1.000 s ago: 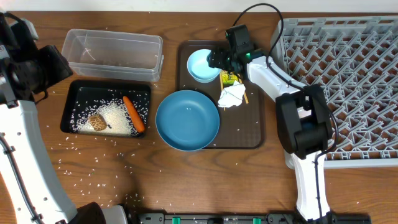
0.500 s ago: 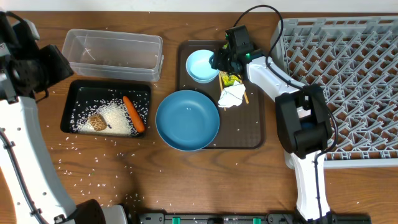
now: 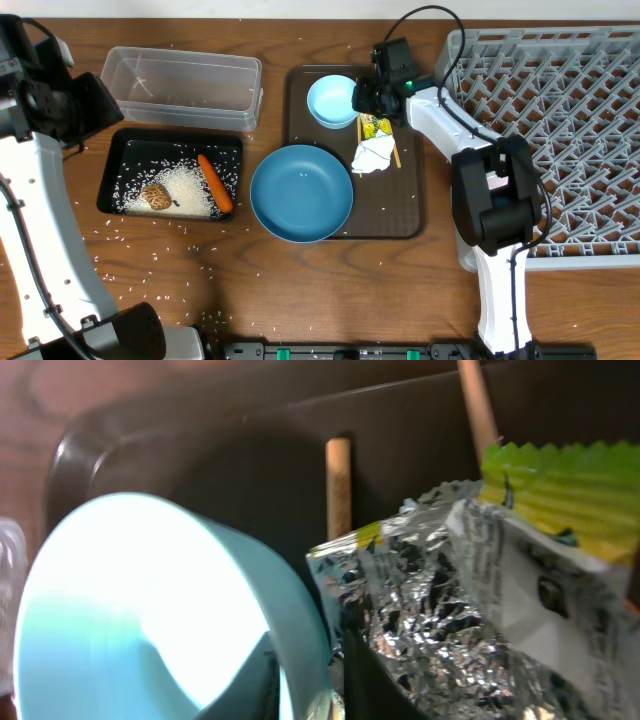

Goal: Sort waste into correct bins and load items into the dishwasher rack
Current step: 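Reach the right gripper to the small light blue bowl and grasp it, then lift the light blue bowl and carry it right over the rack, then lower the light blue bowl into the back of the rack, tilting it upright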

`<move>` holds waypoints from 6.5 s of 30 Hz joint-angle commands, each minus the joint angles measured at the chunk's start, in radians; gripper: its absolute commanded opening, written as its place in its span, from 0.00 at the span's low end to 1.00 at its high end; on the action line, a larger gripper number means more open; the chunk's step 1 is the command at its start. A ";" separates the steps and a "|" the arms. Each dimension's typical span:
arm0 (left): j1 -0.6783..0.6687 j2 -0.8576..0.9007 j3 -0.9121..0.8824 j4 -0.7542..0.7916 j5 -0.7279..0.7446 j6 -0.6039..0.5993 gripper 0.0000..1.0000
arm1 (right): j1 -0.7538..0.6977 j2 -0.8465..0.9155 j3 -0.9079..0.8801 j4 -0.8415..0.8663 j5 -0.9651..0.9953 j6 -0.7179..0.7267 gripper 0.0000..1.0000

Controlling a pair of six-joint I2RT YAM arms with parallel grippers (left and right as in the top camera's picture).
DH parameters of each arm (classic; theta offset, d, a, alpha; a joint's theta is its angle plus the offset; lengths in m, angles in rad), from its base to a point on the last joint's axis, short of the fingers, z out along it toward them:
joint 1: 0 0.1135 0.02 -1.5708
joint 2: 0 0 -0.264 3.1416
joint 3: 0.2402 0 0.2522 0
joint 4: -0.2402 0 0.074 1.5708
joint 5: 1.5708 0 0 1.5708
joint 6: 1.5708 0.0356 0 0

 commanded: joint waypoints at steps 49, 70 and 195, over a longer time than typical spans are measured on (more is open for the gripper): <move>0.002 0.053 -0.016 -0.007 0.010 -0.040 0.73 | -0.317 -0.424 0.012 -0.181 1.183 -0.690 0.01; 0.002 0.053 -0.016 0.000 0.010 -0.074 0.72 | -0.404 -0.264 0.011 -0.075 1.046 -1.301 0.01; 0.002 0.055 -0.085 0.019 0.043 -0.096 0.73 | -0.311 -0.195 0.010 -0.002 1.214 -1.619 0.01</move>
